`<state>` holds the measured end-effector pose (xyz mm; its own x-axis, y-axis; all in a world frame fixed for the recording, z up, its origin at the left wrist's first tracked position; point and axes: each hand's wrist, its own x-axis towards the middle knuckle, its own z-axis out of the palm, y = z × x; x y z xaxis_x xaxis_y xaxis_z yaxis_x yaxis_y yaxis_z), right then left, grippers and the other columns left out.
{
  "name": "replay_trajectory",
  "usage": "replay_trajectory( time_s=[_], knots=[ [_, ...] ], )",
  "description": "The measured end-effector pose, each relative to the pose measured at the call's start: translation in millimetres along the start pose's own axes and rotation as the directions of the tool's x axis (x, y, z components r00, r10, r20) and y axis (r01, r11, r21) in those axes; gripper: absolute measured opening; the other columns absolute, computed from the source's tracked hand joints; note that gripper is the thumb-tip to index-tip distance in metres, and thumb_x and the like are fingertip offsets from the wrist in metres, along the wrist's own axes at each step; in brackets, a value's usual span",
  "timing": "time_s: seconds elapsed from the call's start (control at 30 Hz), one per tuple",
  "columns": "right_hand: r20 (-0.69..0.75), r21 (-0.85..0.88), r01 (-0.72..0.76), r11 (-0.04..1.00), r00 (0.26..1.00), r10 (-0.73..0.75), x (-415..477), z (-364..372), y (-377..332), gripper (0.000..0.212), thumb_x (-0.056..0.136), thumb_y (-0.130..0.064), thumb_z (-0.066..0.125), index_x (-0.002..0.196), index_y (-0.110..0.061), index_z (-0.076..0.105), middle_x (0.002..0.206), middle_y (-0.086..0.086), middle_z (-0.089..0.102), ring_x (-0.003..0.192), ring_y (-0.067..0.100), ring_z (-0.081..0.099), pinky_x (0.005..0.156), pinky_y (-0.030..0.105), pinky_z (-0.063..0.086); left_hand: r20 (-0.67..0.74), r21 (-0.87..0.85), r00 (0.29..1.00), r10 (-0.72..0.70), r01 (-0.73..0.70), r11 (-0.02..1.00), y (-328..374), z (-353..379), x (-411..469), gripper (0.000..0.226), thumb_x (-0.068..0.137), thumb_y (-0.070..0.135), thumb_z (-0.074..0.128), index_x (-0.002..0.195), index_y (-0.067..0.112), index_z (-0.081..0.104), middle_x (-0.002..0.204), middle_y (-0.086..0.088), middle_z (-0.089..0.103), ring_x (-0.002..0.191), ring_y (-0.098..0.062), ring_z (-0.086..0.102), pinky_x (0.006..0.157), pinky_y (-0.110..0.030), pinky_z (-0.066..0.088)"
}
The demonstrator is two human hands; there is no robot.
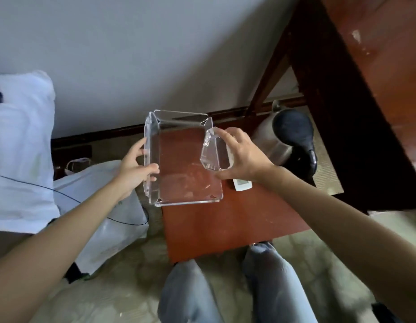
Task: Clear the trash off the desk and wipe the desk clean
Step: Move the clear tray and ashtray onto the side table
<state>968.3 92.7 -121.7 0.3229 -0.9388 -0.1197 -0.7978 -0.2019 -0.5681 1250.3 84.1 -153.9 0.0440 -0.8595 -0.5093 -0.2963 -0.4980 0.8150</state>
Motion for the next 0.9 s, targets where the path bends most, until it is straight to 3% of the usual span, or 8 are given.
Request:
replay_trajectory(
  time_s=[0.13,0.3,0.43,0.5,0.6,0.73,0.8,0.9],
  knots=[
    [0.073,0.001,0.009,1.0,0.997,-0.009,27,54,10,0.102,0.054,-0.052,0.075,0.142,-0.031,0.028,0.133,0.006,0.038,0.125,0.025,0.036,0.103,0.038,0.036,0.009,0.02,0.999,-0.036,0.035,0.999,-42,14,27,0.086,0.078,-0.009,0.067,0.142,0.034,0.028,0.125,0.002,0.04,0.082,-0.025,0.068,0.061,-0.031,0.057],
    [0.123,-0.025,-0.026,0.999,0.992,0.029,43,97,27,0.107,0.059,-0.059,0.076,0.145,-0.033,0.019,0.143,0.004,0.029,0.133,0.02,0.027,0.104,0.033,0.036,0.064,0.023,0.998,-0.022,0.02,1.0,-72,28,48,0.088,0.079,-0.007,0.066,0.142,0.035,0.021,0.125,-0.004,0.039,0.084,-0.021,0.065,0.071,-0.042,0.058],
    [0.145,-0.095,0.006,0.995,0.989,0.008,48,109,31,0.107,0.061,-0.053,0.076,0.146,-0.031,0.016,0.145,0.004,0.026,0.136,0.021,0.023,0.1,0.037,0.041,0.118,0.225,0.993,0.026,-0.052,0.973,-72,39,50,0.093,0.081,0.002,0.068,0.147,0.026,0.006,0.126,-0.002,0.034,0.079,-0.007,0.058,0.072,-0.036,0.056],
    [0.189,-0.163,0.04,0.986,0.982,-0.008,49,113,33,0.109,0.061,-0.053,0.076,0.147,-0.031,0.014,0.147,0.005,0.024,0.137,0.023,0.021,0.102,0.039,0.039,0.137,0.321,0.989,0.062,-0.104,0.941,-70,38,52,0.096,0.081,0.005,0.069,0.148,0.023,0.003,0.131,-0.004,0.034,0.092,-0.01,0.057,0.075,-0.032,0.054],
    [0.245,-0.291,0.113,0.95,0.969,-0.041,49,120,34,0.108,0.063,-0.053,0.075,0.148,-0.027,0.013,0.15,0.008,0.02,0.139,0.026,0.016,0.11,0.038,0.025,0.146,0.406,0.985,0.091,-0.143,0.903,-71,34,54,0.099,0.079,0.01,0.072,0.148,0.019,0.003,0.14,-0.013,0.034,0.119,-0.026,0.049,0.09,-0.041,0.05],
    [0.284,-0.319,0.142,0.937,0.958,-0.049,46,118,30,0.099,0.071,-0.056,0.069,0.148,-0.024,0.016,0.154,0.007,0.012,0.143,0.024,0.006,0.116,0.04,0.008,0.144,0.593,0.979,0.144,-0.202,0.78,-63,30,46,0.088,0.082,0.022,0.069,0.148,0.014,0.012,0.144,-0.014,0.029,0.116,-0.028,0.051,0.096,-0.035,0.044],
    [0.223,-0.302,0.174,0.937,0.969,-0.108,41,109,24,0.079,0.079,-0.054,0.062,0.144,-0.024,0.029,0.152,0.006,0.022,0.141,0.024,0.016,0.115,0.044,0.018,0.167,0.705,0.963,0.213,-0.268,0.657,-53,27,37,0.073,0.088,0.025,0.061,0.146,0.011,0.02,0.144,-0.015,0.028,0.117,-0.028,0.049,0.092,-0.033,0.042],
    [0.136,-0.311,0.207,0.927,0.976,-0.172,27,83,11,0.052,0.088,-0.037,0.057,0.136,-0.021,0.045,0.138,0.005,0.042,0.126,0.024,0.039,0.097,0.041,0.041,0.261,0.77,0.918,0.298,-0.385,0.51,-31,22,21,0.056,0.092,0.027,0.053,0.142,0.013,0.032,0.141,-0.008,0.035,0.124,-0.025,0.043,0.09,-0.036,0.043]
  ],
)
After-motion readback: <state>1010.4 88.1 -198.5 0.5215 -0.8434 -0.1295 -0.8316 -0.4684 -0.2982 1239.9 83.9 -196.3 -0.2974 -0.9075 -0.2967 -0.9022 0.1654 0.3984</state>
